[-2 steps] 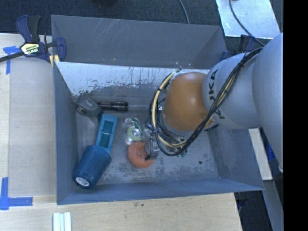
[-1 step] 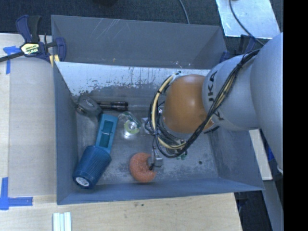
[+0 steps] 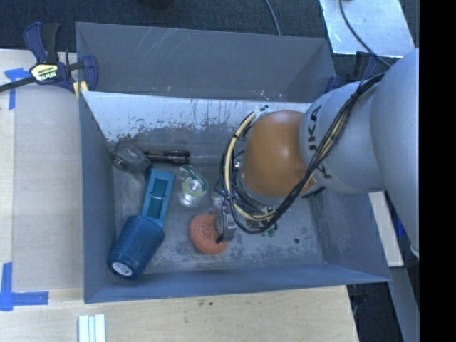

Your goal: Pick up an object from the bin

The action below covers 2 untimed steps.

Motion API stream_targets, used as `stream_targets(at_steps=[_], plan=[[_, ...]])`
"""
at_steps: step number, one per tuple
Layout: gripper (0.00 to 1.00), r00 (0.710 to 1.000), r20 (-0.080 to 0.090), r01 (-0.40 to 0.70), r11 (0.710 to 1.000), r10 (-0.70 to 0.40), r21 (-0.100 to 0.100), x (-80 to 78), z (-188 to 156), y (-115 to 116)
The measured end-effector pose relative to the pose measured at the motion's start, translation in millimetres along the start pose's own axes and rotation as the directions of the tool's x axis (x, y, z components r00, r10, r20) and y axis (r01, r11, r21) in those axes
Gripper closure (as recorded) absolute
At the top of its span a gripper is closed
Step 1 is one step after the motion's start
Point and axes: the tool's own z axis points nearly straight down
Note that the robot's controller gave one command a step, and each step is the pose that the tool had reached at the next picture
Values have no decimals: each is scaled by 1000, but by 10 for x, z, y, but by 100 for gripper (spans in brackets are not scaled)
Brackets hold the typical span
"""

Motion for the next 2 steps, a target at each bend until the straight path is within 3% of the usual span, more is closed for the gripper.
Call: stream_targets(at_steps=[2], plan=[[100, 1000, 6, 10, 1000, -10, 1, -25, 2, 118]])
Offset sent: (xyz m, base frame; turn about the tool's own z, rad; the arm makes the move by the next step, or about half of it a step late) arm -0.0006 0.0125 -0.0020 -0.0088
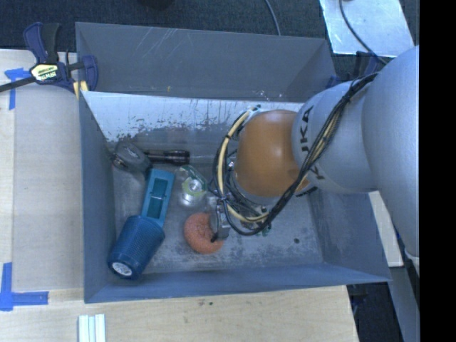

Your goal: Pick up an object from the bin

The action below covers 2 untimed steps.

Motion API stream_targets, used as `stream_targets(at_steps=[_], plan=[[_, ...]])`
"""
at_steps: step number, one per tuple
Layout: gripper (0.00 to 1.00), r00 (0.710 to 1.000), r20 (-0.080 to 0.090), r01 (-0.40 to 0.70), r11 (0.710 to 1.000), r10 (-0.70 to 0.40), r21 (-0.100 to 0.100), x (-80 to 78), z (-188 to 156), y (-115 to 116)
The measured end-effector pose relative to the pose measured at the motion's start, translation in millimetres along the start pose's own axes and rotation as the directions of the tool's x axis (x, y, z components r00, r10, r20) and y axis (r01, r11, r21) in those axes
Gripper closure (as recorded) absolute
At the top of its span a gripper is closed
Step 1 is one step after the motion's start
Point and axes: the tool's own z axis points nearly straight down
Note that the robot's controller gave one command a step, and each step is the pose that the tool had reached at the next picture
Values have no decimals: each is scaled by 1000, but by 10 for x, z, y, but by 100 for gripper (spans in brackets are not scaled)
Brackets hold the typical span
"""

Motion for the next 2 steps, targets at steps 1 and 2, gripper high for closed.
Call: stream_targets(at_steps=[1, 2], plan=[[100, 999, 4, 35, 999, -35, -2, -128, 3, 383], [100, 1000, 8, 16, 1000, -16, 1, 25, -4, 183]])
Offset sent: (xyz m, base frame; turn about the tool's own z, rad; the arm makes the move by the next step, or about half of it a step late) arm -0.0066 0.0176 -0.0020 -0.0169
